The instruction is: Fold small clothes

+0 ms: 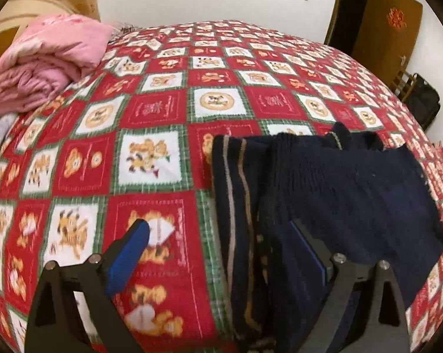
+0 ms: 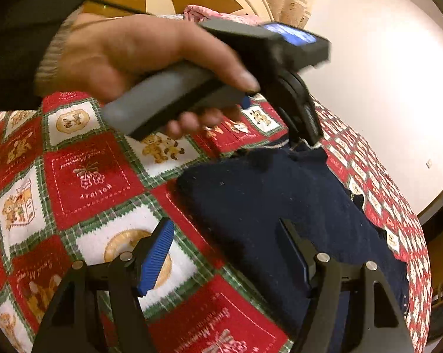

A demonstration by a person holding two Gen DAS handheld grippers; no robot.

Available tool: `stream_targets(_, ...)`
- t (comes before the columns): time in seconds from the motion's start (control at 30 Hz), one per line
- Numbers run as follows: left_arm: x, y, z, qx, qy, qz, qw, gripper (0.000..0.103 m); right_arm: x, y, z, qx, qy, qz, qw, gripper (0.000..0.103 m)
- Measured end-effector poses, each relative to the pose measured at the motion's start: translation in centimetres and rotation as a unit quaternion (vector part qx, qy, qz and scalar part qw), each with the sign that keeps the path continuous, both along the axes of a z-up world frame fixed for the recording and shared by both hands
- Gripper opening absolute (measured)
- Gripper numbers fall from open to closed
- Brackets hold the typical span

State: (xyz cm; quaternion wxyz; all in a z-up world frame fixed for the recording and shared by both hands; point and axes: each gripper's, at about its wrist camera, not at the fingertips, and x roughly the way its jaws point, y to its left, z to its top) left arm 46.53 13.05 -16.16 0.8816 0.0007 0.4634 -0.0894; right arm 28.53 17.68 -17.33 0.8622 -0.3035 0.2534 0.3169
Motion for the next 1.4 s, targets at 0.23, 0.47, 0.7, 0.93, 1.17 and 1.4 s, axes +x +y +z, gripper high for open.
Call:
stream_targets(0.23,2.9,-0.5,-0.3,-0.009,-0.002,-0.023,0.9997,0.096,-0.1,2.0,-0.9,-0.007,-0.007,0.004,1.0,0.072)
stream_targets(0.47,5.8,-0.3,-2.7,-0.021,0.027,-0.016,0.9993,0.096,0.2,3.5,-2.2,-0.021,-0.015,-0.002,1.0,0.072)
stream_targets(0.7,5.5,0.0,-2.4,-0.147,0.045,-0.059,0.9864,0.096,1.2,3.5,-2.3,-0.021,-0.015,-0.01,1.0,0.052)
stream_targets(0.93,5.3,-1.5,-2.2,-0.013,0.009,-0.043,0.999,0.096,1.4,3.7,-2.7,-0.033,-0.031,-0.014,0.999,0.052)
stream_targets(1.17,6.3,-0.2,-3.7,-0.021,0.027,-0.028,0.999,0.096,1.3,3.8,-2.8,-0.035,-0.034,-0.017,0.999,0.052)
stream_targets(1.4,7.8,-0.2,-4.2,-0.045,0.075,-0.061,0.9943,0.092,2.1,3.6,-2.7,-0.032,-0.03,-0.032,0.999,0.052)
